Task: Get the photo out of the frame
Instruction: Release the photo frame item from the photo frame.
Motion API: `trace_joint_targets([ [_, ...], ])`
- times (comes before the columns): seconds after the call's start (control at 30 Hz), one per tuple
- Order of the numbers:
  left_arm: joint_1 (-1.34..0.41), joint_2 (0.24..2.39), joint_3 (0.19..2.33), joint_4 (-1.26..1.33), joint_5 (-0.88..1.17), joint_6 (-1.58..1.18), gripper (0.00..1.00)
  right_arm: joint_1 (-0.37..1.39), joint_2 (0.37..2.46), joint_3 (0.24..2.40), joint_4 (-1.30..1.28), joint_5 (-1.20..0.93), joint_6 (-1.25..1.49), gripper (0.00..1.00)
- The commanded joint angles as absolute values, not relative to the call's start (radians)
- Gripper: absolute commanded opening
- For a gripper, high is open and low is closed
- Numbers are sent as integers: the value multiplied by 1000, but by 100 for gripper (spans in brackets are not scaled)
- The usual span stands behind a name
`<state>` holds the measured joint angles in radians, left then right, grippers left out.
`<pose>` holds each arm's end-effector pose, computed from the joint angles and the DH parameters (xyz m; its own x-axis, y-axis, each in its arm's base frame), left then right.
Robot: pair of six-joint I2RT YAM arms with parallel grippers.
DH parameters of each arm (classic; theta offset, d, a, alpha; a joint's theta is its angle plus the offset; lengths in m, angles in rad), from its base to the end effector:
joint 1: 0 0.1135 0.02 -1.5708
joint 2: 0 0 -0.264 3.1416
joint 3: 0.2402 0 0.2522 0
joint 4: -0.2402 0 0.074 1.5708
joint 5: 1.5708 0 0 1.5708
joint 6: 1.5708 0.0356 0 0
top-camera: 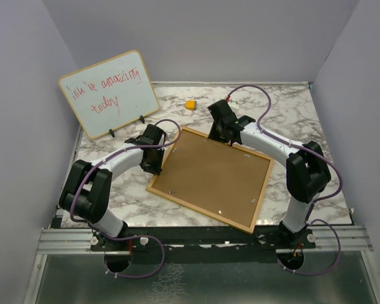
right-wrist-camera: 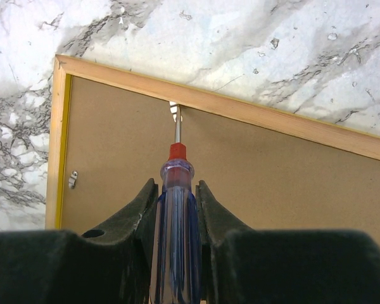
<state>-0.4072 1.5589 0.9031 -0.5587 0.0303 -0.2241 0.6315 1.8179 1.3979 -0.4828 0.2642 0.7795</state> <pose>0.2620 -0.1142 0.1730 -0.9292 0.1589 -0.3338 0.2042 0.9733 -0.1052 0.3282 0.2285 0.2393 -0.7595 0.2852 -0.5847 0.1330 0.9479 0.2896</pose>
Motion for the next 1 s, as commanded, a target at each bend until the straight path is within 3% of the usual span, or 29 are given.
trace_joint_targets([
  [0.0,-410,1597,896,-558,23,-228,23,629,1850,1390,-472,204,757,0],
  [0.97,-410,1594,896,-558,27,-225,18,630,1839,1388,-455,147,727,0],
])
